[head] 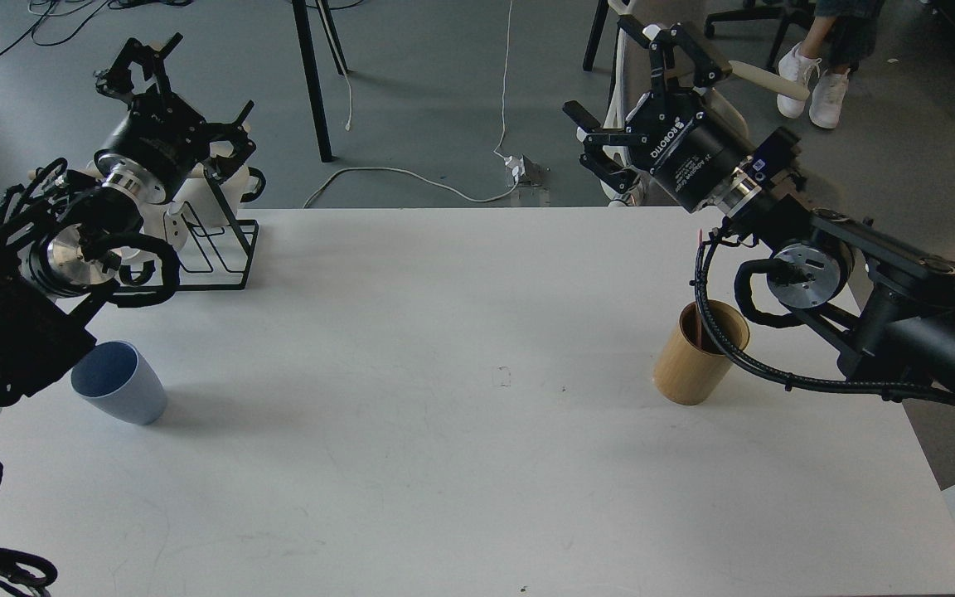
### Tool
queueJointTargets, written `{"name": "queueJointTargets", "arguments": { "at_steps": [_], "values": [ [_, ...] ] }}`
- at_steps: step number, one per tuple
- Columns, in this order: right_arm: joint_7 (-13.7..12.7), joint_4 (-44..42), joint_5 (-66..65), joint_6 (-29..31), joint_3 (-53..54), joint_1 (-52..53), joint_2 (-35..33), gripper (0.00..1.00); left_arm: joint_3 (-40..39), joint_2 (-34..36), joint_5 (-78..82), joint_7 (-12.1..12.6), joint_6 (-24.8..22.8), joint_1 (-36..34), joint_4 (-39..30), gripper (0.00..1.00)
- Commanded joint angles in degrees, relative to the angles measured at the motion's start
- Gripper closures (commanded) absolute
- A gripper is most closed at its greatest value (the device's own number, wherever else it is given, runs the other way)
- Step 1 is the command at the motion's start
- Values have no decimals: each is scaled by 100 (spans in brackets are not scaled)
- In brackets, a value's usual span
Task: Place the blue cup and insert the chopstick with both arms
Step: 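Swing the left arm outward and lower the left gripper toward the blue cup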
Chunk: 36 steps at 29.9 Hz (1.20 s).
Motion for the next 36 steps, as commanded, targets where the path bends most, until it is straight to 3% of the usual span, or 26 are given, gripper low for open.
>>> {"name": "queueJointTargets", "arguments": {
  "at_steps": [1,8,15,24,30,36],
  "values": [
    [1,-4,2,0,22,-46,-14,1,-170,-6,-2,-68,0,10,0,0],
    [1,-39,-6,0,48,-134,-14,1,-284,-41,-46,-86,0,-130,70,0],
    [1,-13,2,0,66,-143,-58,1,-1031,-252,-29,-51,0,-262,211,0],
    [1,-22,-6,0,136,-99,-14,1,-953,-436,33,19,0,-587,168,0],
    [1,-22,2,0,206,-107,-67,1,197,361,138,2,0,-1175,-1016,0],
    [1,-22,-6,0,303,-116,-190,1,1814,1732,1024,-243,0,-2484,-2766,0]
  ]
}}
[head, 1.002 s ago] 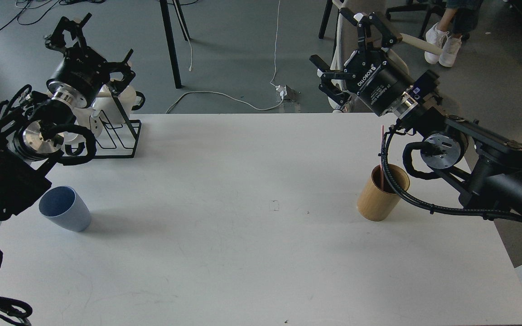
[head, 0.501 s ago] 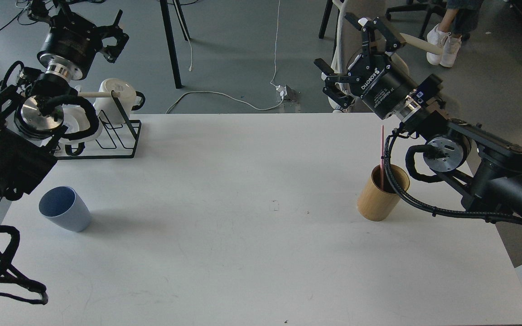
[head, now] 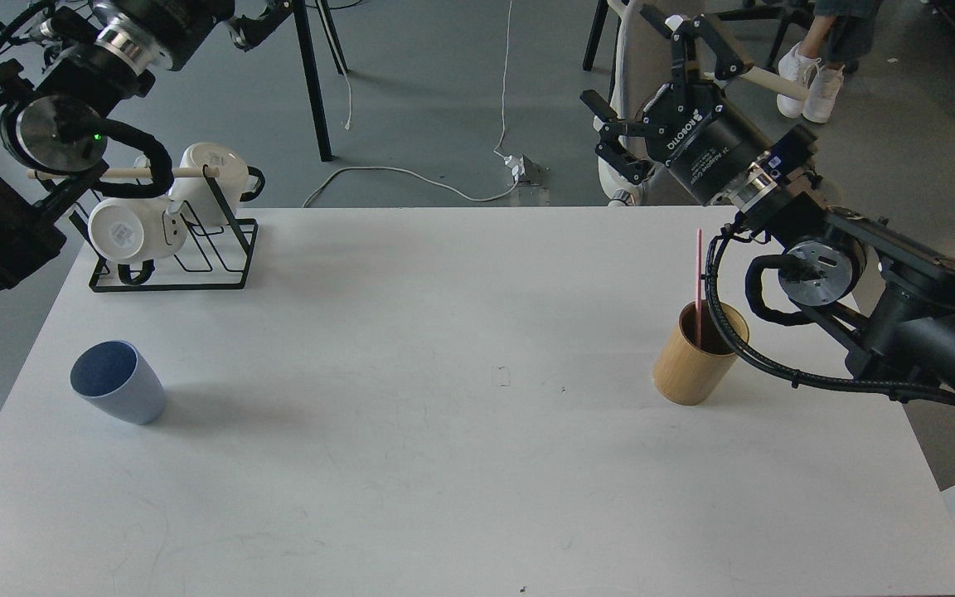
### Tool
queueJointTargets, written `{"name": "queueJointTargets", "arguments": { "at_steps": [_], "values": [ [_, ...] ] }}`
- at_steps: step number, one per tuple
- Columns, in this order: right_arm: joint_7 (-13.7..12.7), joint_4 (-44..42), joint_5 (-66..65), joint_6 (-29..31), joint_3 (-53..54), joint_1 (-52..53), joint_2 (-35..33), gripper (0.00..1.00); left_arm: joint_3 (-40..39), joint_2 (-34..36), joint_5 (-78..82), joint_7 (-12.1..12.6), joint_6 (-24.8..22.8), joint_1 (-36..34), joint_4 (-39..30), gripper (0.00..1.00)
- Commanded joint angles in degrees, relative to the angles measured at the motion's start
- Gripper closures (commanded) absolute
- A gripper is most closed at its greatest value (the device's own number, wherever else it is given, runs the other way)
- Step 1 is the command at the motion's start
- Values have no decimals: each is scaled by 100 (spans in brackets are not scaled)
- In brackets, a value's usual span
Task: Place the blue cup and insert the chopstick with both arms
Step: 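Swing the left arm outward and lower the left gripper toward the blue cup, then close the left gripper on the blue cup's rim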
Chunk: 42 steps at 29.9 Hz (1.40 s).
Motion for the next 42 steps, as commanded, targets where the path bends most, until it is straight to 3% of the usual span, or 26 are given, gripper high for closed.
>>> {"name": "queueJointTargets", "arguments": {
  "at_steps": [1,4,7,9,19,23,32,37,42],
  "values": [
    [-2,0,0,0,18,-3,-102,1,1046,896,721,-300,0,-835,-880,0],
    [-2,0,0,0,18,-3,-190,1,1706,1529,1511,-670,0,-1223,-1127,0],
    [-2,0,0,0,18,-12,-296,1,1884,2127,2828,-960,0,-1321,-1311,0],
    [-2,9,0,0,18,-12,-357,1,1901,2452,3769,-1379,0,-1312,-1426,0],
    [-2,-35,0,0,18,-56,-524,1,2226,3613,8128,-1379,32,-997,-1883,1],
    [-2,-26,8,0,26,-56,-568,1,2191,3693,9352,-1379,531,-259,-1857,0],
    [-2,-35,0,0,26,-126,-604,1,2218,3395,9784,-1379,1323,998,-1286,0],
    [-2,-35,0,0,18,-126,-604,1,2218,3087,10373,-1379,1385,1289,-1233,1],
    [-2,-26,0,0,18,-126,-604,1,2183,2893,10365,-1379,1473,1597,-662,1]
  ]
}}
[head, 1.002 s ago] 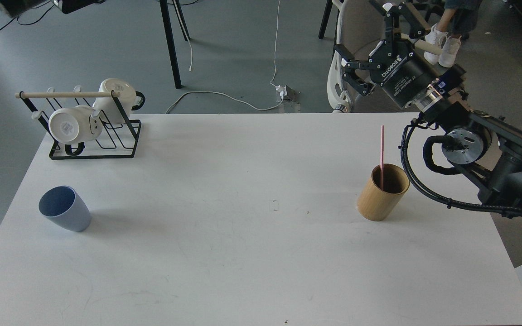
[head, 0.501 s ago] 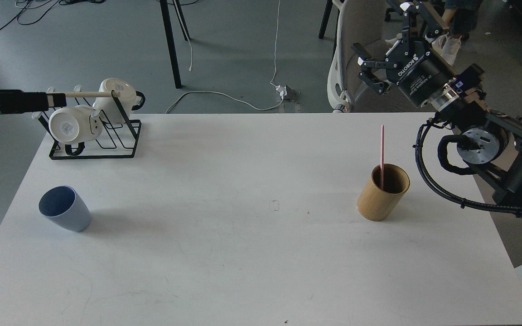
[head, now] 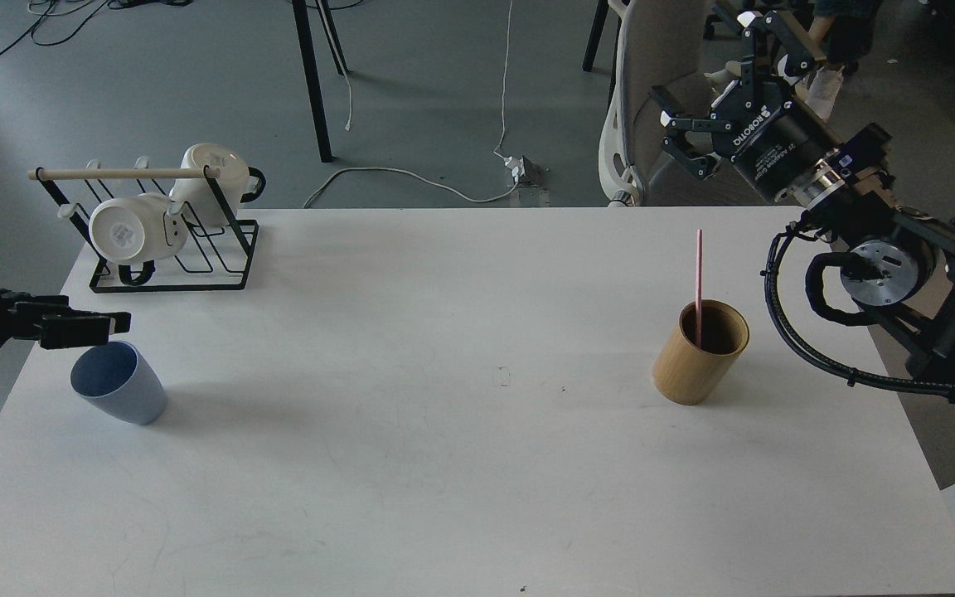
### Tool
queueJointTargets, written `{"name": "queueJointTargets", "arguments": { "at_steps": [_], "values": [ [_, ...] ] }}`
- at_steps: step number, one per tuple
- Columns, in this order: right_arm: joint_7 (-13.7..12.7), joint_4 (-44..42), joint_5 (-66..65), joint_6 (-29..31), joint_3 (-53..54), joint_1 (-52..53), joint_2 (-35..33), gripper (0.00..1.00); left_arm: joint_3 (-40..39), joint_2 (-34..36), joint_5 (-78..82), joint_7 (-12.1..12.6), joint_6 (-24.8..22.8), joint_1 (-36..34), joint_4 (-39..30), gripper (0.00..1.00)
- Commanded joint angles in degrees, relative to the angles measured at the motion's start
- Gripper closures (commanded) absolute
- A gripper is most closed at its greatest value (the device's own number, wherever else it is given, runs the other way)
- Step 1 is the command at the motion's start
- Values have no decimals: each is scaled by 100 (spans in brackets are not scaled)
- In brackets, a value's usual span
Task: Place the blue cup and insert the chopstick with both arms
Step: 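Close the left gripper on the blue cup's rim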
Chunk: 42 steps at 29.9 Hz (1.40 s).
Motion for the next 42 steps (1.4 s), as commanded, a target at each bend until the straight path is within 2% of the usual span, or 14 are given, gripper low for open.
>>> {"name": "queueJointTargets", "arguments": {
  "at_steps": [1,11,15,24,32,38,42],
  "values": [
    [0,8,0,0,-2,0,1,1,12,-66,-13,2,109,167,371,2],
    [0,16,0,0,-19,0,10,1,-5,-452,-30,2,153,571,785,4],
    [0,16,0,0,-28,-9,1,1,4,-514,-39,2,268,641,908,9],
    [0,16,0,0,-28,-88,1,1,21,-786,5,2,277,861,1303,27],
    [0,25,0,0,-19,-132,10,1,48,-795,23,2,303,870,1303,44],
    [0,25,0,0,-11,-141,9,1,48,-795,58,2,461,879,1303,53],
    [0,16,0,0,-11,-141,1,1,39,-795,102,2,558,879,1303,55]
  ]
}}
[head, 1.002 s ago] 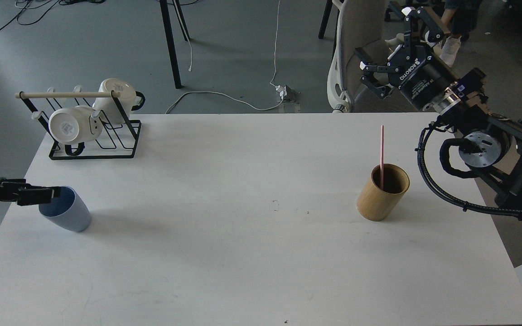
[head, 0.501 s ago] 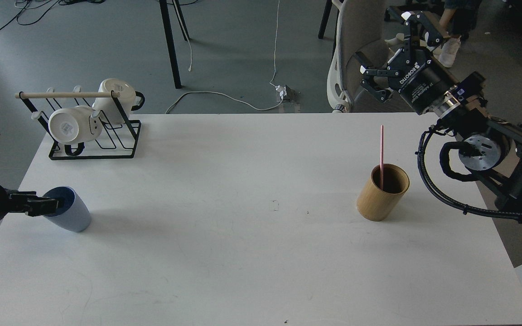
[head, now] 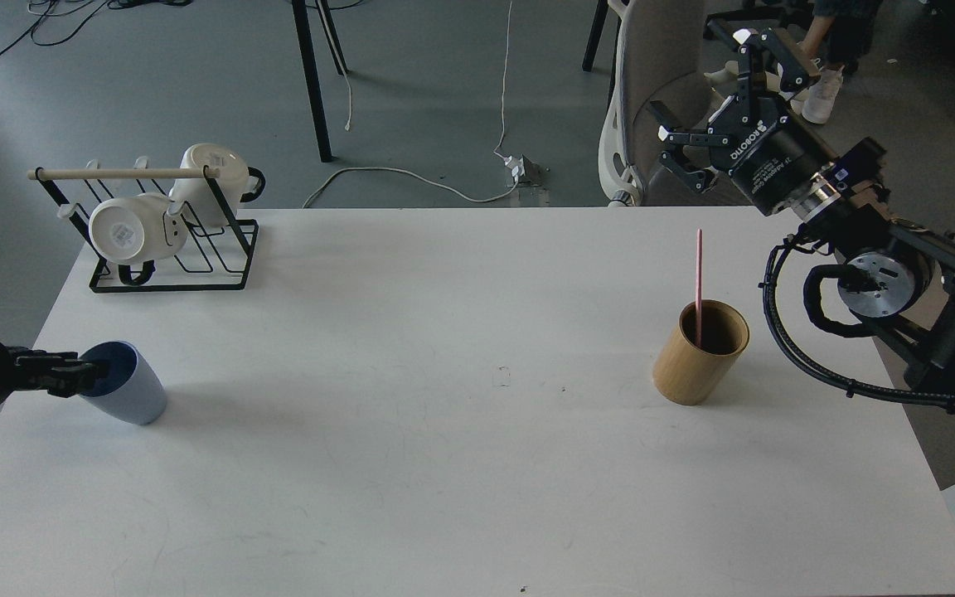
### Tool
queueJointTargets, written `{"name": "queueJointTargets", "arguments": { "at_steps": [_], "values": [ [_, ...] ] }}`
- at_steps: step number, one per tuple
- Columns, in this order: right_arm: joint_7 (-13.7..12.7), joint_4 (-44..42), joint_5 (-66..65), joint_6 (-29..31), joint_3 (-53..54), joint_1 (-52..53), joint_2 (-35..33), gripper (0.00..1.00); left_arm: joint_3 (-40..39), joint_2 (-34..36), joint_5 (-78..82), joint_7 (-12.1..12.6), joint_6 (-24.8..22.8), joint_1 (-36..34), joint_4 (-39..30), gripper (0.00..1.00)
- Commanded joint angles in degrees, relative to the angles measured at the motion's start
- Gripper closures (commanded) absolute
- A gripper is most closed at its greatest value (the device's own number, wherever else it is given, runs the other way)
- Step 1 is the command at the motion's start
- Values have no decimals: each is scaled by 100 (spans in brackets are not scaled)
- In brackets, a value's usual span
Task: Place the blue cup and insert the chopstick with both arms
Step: 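Close the left gripper on the blue cup's rim, then carry the blue cup with the left gripper to the table center and set it down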
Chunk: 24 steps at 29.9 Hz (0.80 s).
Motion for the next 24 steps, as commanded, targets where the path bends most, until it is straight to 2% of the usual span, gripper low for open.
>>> {"name": "queueJointTargets", "arguments": {
  "at_steps": [1,7,15,18,24],
  "values": [
    [0,-8,6,0,1,-10,-7,1,-18,0,17,0,67,0,0,55],
    [0,-17,-3,0,18,-45,-7,1,-18,0,8,0,120,0,-9,58],
    [0,-17,-3,0,18,-45,1,1,-18,9,17,0,112,105,-27,78],
    [0,-17,-3,0,18,-54,-7,1,-18,0,17,0,120,123,-27,95],
    [0,-17,-3,0,27,-124,-7,1,-35,0,17,0,120,97,-62,99]
  ]
}}
